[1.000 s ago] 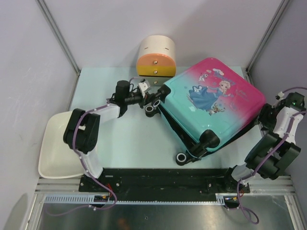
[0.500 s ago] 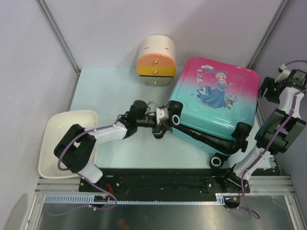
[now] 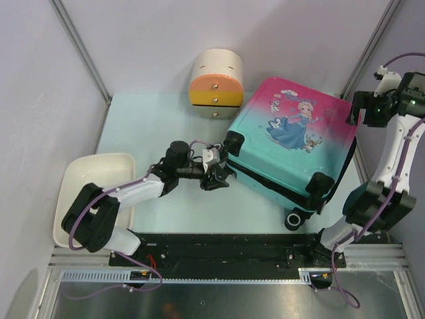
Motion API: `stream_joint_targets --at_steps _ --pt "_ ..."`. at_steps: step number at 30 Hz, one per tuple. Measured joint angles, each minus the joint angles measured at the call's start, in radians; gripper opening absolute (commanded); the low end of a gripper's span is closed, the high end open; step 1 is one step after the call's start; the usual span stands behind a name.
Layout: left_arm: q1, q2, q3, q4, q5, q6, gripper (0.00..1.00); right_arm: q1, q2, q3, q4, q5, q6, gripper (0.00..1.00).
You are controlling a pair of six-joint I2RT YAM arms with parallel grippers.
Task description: Open, take out, and arrange the luggage
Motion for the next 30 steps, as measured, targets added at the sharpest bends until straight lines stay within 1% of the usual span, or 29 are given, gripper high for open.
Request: stream_joint_targets --at_steps 2,4,6,9,12,15,16,17,19,20,21,22,23,26,30 --pt "0.050 -0.027 -0.022 -0.006 -0.018 -0.004 0.66 0.020 -0.097 -0.036 -0.075 -0.001 -0.021 0.95" --pt "0.085 -0.041 -0.031 -0.009 -0.053 -0.006 0.76 0.027 -0.195 -0.073 -0.156 0.000 -0.041 0.96" --pt "0.110 -0.041 -0.031 -0.012 -0.088 -0.006 0.77 0.028 -0.286 -0.117 -0.224 0.000 -0.057 0.96" --pt "0.134 -0.041 -0.031 -0.003 -0.129 -0.010 0.77 0.036 -0.382 -0.192 -0.277 -0.001 -0.066 0.97" --pt "0.148 -0.050 -0.037 0.004 -0.109 -0.006 0.80 0.042 -0.422 -0.265 -0.315 0.000 -0.066 0.97" --pt "0.180 -0.124 -0.075 -0.021 -0.060 0.010 0.80 0.013 -0.424 -0.330 -0.328 0.003 -0.068 0.94" --pt "0.203 -0.158 -0.082 -0.043 -0.047 0.013 0.80 -0.015 -0.424 -0.350 -0.331 0.002 -0.069 0.92" --pt "0.225 -0.177 -0.082 -0.058 -0.038 0.012 0.78 -0.048 -0.424 -0.362 -0.334 0.001 -0.069 0.86" --pt "0.294 -0.200 -0.055 -0.092 -0.034 0.001 0.77 -0.189 -0.424 -0.373 -0.333 -0.030 -0.069 0.74" --pt "0.318 -0.194 -0.034 -0.102 -0.046 -0.005 0.75 -0.247 -0.424 -0.373 -0.327 -0.031 -0.068 0.64" --pt "0.345 -0.176 0.010 -0.118 -0.071 -0.014 0.75 -0.314 -0.424 -0.374 -0.311 -0.024 -0.063 0.58" --pt "0.359 -0.153 0.048 -0.129 -0.096 -0.021 0.75 -0.356 -0.424 -0.380 -0.292 -0.010 -0.060 0.50" --pt "0.368 -0.117 0.110 -0.132 -0.131 -0.032 0.75 -0.380 -0.424 -0.392 -0.271 0.005 -0.053 0.48" --pt "0.363 -0.002 0.272 -0.135 -0.219 -0.048 0.73 -0.366 -0.413 -0.471 -0.200 0.036 -0.026 0.43" --pt "0.320 0.177 0.468 -0.141 -0.297 -0.061 0.72 -0.282 -0.326 -0.562 -0.103 0.061 0.046 0.40"
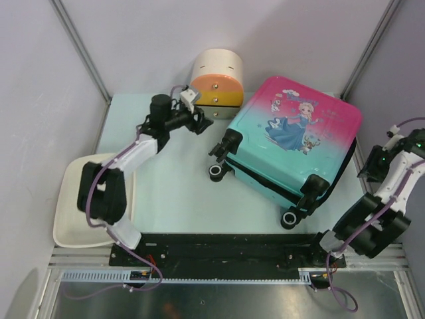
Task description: Open, take out, and arrange the luggage
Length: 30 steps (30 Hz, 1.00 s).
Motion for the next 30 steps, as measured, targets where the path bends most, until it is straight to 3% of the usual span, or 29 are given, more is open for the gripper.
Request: stream_joint_targets --at_steps 6,13,18,23,24,27,30 --pt "-0.133 0.119 0.058 -0.052 -0.042 0.008 0.71 0.120 0.173 -0.051 0.168 -0.035 0.083 0.38" --pt "-0.201 0.122 0.058 -0.038 -0.151 0.009 0.70 0.168 0.345 -0.009 0.321 -0.046 0.153 0.45" --pt "-0.264 0.141 0.077 -0.031 -0.225 -0.005 0.71 0.187 0.520 0.222 0.356 -0.043 0.159 0.51" --pt "-0.324 0.150 0.084 -0.040 -0.230 -0.061 0.76 0.224 0.676 0.533 0.398 -0.055 0.145 0.67" --pt "-0.331 0.148 0.081 -0.042 -0.224 -0.075 0.77 0.230 0.695 0.592 0.400 -0.053 0.136 0.75" --pt "-0.330 0.112 0.023 -0.031 -0.189 -0.108 0.78 0.235 0.715 0.743 0.359 -0.074 0.134 0.84" --pt "-0.306 0.040 -0.074 -0.030 -0.137 -0.113 0.79 0.222 0.673 0.785 0.319 -0.098 0.113 0.88"
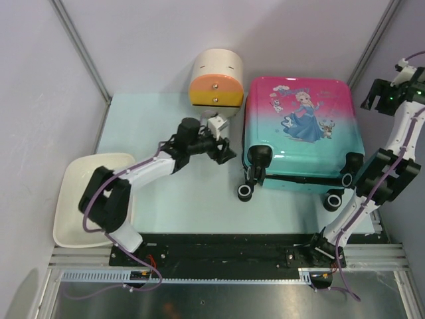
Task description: Open, take out, and arrange the luggage
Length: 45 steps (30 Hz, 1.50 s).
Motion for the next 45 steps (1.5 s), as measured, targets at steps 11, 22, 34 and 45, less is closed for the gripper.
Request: stream_joint_targets --at_steps 11,22,34,45 --pt "0.078 -0.233 -0.372 0.088 0.132 0.090 0.83 0.024 -0.467 -0.395 -0.227 0.023 -0.277 0.95" --pt "-0.042 -0.158 -0.383 0.241 0.096 0.037 0.85 0.093 -0.731 -0.573 -0.404 0.117 -0.350 1.00" --pt "-0.044 -0.093 -0.425 0.447 0.080 -0.042 0.86 -0.015 -0.732 -0.785 -0.426 0.167 -0.445 1.00" --pt "-0.061 -0.039 -0.439 0.564 0.080 -0.071 0.84 0.008 -0.720 -0.846 -0.334 0.174 -0.453 0.32"
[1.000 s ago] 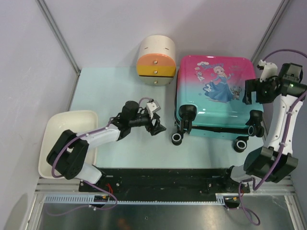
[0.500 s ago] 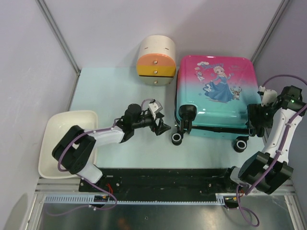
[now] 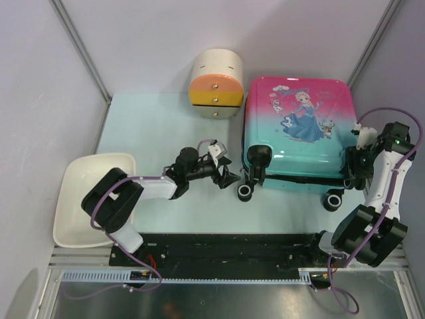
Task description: Open, take out, and arrange the luggage
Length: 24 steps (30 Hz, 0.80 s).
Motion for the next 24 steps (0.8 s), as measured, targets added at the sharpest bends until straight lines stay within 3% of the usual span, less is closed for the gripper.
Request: stream_joint_targets --at_steps 6,12,16,19,20,22,24 --pt "-0.022 0.057 -0.002 0.071 0.005 0.000 0.82 -0.002 -0.002 -0.001 0.008 0.007 0.017 0.00" --pt "-0.046 0.141 0.019 0.115 -0.010 -0.013 0.77 -0.002 -0.002 -0.001 0.008 0.008 0.016 0.00" --pt "-0.050 0.204 0.063 0.143 -0.031 -0.031 0.65 -0.011 -0.002 -0.001 0.008 0.007 0.013 0.00" --pt "-0.060 0.235 0.083 0.172 -0.044 -0.043 0.46 -0.021 -0.002 -0.001 0.007 -0.002 0.009 0.00" --pt "-0.067 0.241 0.087 0.181 -0.052 -0.048 0.34 -0.024 -0.002 -0.002 0.007 -0.006 0.007 0.00" --pt "-0.077 0.246 0.088 0.184 -0.062 -0.054 0.22 -0.032 -0.001 -0.002 0.008 -0.016 0.000 0.00" --pt "-0.078 0.249 0.088 0.184 -0.071 -0.061 0.02 -0.043 0.000 -0.002 0.018 -0.018 -0.008 0.00"
